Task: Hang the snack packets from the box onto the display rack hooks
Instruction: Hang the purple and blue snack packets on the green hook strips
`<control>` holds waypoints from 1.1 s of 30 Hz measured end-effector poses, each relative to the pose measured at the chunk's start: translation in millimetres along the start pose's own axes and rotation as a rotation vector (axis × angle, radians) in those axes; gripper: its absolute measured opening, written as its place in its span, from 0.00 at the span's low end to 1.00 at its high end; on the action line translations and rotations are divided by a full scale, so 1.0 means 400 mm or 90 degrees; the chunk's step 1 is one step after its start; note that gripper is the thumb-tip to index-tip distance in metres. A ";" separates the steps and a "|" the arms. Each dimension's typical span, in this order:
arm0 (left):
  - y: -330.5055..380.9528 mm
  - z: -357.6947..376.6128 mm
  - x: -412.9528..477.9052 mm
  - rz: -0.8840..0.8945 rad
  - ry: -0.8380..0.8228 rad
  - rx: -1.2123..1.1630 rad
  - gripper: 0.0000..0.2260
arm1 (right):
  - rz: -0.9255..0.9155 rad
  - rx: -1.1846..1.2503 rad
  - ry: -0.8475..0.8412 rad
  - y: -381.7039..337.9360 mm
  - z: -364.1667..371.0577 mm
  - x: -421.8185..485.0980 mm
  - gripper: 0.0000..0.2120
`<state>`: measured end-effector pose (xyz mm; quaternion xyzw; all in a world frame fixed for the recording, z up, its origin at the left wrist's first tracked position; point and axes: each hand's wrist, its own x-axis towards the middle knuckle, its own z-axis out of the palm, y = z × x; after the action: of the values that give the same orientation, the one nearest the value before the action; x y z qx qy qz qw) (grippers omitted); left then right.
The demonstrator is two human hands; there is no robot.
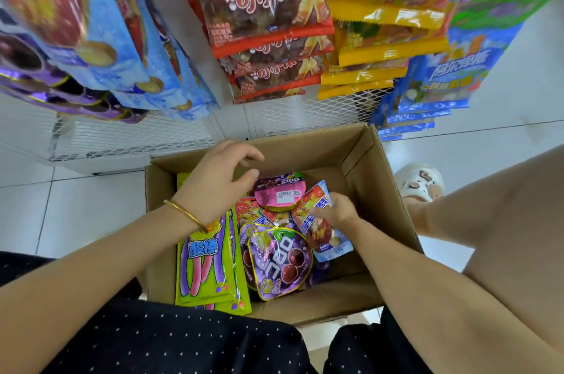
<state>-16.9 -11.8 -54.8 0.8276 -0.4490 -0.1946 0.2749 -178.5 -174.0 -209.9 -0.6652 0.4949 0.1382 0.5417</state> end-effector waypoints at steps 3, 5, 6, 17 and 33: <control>0.017 -0.006 0.008 -0.051 -0.025 -0.010 0.11 | -0.097 -0.117 -0.009 -0.070 -0.047 -0.037 0.13; 0.028 -0.012 0.007 -0.094 -0.050 -0.018 0.16 | -0.166 -0.094 -0.013 -0.128 -0.079 -0.086 0.13; 0.035 -0.015 0.004 -0.108 -0.062 -0.029 0.19 | -0.209 -0.058 -0.023 -0.158 -0.092 -0.115 0.13; 0.136 -0.238 -0.046 0.014 0.126 -0.175 0.06 | -0.608 0.157 0.143 -0.418 -0.085 -0.446 0.19; 0.272 -0.731 0.050 0.100 0.549 -0.274 0.10 | -0.926 0.033 0.369 -0.841 -0.021 -0.646 0.18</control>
<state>90.6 4.8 238.2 0.7210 -0.3048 0.0988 0.6144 -31.6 -75.6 175.8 -0.8189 0.0597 -0.4422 0.3611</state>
